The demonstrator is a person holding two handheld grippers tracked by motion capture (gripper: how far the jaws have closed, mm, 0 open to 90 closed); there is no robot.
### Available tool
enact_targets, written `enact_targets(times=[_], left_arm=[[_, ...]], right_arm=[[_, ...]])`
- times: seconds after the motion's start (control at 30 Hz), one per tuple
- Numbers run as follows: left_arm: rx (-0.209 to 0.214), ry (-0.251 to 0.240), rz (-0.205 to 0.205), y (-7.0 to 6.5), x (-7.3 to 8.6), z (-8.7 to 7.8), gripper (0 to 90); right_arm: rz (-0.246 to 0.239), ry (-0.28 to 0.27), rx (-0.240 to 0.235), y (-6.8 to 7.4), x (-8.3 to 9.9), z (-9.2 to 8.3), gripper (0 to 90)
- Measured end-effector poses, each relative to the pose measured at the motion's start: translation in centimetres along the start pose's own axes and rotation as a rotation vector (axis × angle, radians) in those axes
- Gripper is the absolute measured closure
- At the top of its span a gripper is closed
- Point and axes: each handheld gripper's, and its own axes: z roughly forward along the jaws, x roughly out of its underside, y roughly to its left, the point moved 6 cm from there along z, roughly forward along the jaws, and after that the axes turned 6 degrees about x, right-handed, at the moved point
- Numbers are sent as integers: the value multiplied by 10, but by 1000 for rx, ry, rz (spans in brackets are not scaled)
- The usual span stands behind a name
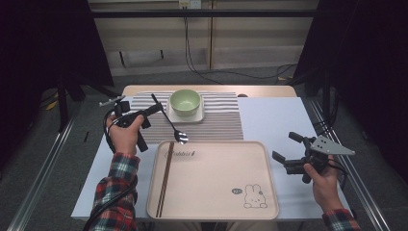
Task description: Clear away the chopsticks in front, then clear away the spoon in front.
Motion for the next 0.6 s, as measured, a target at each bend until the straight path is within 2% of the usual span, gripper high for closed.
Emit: enact_targets(times=[0.23, 0.37, 0.4, 0.43, 0.47, 0.5, 0.57, 0.6], left_arm=[[24, 50, 7, -5, 9, -2, 900], [39, 89, 12, -7, 16, -3, 900], [45, 91, -3, -9, 17, -3, 900], [42, 100, 9, -7, 19, -4, 900], [51, 97, -11, -9, 20, -4, 900], [45, 107, 5, -8, 21, -5, 900], [48, 130, -4, -8, 26, -5, 900], [49, 143, 7, -8, 28, -5, 900]], right_arm=[[-15, 4, -1, 0, 1, 0, 10], [-6, 7, 1, 1, 1, 0, 10], [-8, 9, 2, 1, 1, 0, 10], [-4, 8, 0, 1, 1, 0, 10], [-7, 8, -2, 1, 1, 0, 10], [-6, 9, -1, 1, 1, 0, 10], [-8, 11, -7, 2, 2, 1, 10], [-5, 10, -5, 2, 2, 1, 10]])
